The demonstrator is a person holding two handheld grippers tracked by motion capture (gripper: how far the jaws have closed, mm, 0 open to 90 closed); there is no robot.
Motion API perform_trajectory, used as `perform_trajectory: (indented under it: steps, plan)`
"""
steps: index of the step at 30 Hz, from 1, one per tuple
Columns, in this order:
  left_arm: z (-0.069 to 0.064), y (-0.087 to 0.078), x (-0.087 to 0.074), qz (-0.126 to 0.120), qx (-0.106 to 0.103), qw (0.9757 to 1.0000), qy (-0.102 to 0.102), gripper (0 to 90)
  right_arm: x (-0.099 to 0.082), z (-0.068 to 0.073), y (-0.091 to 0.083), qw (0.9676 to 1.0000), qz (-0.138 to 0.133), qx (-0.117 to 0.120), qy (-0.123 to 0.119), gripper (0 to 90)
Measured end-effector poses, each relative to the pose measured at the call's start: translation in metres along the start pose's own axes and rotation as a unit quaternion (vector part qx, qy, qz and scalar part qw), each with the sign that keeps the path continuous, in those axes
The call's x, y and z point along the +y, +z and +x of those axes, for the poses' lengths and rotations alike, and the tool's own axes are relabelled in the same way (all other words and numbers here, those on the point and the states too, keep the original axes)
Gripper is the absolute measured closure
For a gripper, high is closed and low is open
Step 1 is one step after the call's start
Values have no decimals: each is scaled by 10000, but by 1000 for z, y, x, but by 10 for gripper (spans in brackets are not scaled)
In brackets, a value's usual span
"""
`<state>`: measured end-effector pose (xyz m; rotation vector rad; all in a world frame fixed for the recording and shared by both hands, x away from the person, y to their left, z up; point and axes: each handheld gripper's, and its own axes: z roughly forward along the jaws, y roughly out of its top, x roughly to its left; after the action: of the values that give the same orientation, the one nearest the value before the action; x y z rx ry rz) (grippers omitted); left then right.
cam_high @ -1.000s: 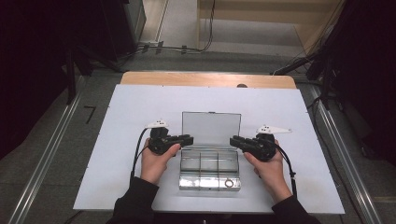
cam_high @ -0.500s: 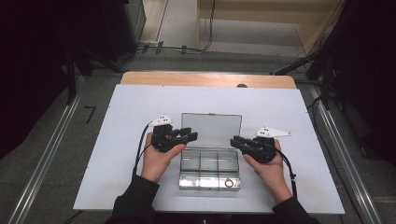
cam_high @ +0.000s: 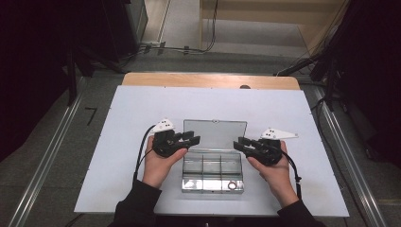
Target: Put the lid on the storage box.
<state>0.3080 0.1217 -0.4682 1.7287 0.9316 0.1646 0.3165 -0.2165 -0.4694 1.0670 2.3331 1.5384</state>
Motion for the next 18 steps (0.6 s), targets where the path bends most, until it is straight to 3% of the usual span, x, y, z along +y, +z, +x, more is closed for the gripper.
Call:
perform_trajectory:
  steps: [18]
  plan:
    - [-7, -8, -8, -108, -184, 9992, 353, 573, 19, 19, -17, 9993, -261, 60, -252, 528]
